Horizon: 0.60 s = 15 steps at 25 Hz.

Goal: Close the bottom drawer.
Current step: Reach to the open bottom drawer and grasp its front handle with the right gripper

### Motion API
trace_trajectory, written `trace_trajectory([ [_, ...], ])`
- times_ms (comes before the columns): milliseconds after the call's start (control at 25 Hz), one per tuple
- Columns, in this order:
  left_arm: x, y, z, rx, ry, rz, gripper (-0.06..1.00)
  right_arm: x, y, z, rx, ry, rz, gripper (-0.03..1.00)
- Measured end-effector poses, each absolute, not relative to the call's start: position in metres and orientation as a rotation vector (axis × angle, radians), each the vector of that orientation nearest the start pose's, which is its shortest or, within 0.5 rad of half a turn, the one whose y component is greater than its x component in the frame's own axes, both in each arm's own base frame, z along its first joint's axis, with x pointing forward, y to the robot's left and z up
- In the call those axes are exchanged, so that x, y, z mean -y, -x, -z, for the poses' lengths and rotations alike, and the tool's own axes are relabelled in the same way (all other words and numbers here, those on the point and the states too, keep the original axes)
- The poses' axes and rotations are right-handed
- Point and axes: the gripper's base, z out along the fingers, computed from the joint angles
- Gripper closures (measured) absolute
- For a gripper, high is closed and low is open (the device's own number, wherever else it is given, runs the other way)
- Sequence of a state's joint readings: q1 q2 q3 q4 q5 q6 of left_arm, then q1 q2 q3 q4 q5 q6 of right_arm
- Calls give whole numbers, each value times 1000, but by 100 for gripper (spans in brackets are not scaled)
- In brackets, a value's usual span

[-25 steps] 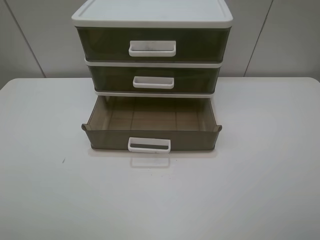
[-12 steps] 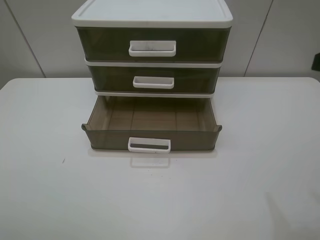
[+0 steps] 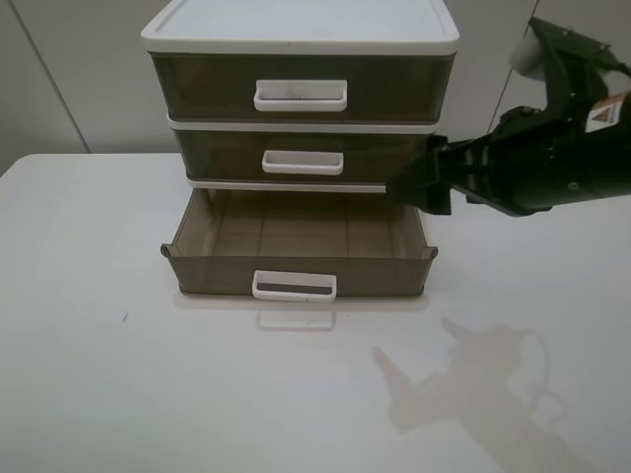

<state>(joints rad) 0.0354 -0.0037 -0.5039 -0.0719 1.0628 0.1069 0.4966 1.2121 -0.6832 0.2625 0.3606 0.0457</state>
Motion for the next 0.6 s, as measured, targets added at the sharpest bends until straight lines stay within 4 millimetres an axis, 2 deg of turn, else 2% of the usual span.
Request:
trace_trajectory([
  [320, 6, 6, -278, -2035, -77, -3, 23, -168, -206, -203, -2468, 505, -484, 19],
  [600, 6, 6, -278, -2035, -77, -3, 23, -199, -203, -179, -2426, 594, -498, 19],
])
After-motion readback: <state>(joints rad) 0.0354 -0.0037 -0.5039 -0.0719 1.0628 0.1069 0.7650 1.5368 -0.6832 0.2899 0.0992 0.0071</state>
